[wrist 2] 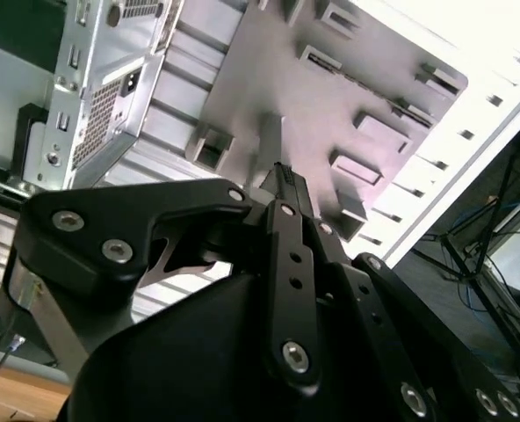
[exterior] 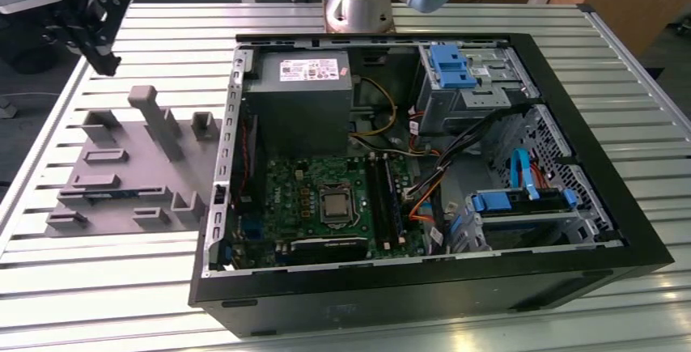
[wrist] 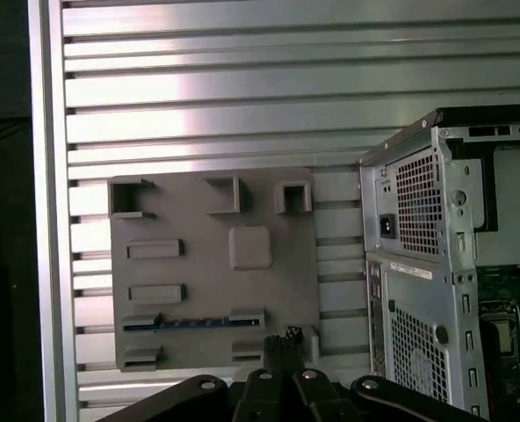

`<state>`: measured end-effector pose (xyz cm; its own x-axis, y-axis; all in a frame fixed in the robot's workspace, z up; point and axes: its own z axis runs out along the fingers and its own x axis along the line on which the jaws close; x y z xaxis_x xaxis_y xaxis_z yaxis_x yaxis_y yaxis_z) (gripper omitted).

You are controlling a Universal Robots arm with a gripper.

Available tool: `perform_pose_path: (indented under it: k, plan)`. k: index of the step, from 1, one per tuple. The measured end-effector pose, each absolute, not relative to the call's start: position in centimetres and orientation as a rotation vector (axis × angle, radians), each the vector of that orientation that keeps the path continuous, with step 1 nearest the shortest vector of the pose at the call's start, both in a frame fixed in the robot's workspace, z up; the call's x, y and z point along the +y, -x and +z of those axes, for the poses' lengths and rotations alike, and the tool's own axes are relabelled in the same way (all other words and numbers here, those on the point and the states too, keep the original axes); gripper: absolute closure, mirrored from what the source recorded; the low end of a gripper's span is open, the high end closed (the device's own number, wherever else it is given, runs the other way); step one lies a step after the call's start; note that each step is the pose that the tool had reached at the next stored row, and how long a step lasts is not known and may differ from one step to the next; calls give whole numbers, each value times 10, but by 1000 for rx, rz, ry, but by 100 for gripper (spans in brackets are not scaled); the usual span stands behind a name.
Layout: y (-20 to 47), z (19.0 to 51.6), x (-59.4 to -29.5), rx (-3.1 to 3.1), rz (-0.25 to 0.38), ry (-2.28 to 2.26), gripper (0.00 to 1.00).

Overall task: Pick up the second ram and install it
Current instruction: 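Reach for the second ram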

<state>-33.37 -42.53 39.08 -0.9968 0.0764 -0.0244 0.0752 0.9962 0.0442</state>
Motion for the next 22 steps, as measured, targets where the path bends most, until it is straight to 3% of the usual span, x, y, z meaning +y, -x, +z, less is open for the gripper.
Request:
perform_pose_path:
  k: [13,22]
  plan:
    - [393,386,-434,3112,68,-118,89]
    - [397,384,-441,3116,36,-117,89]
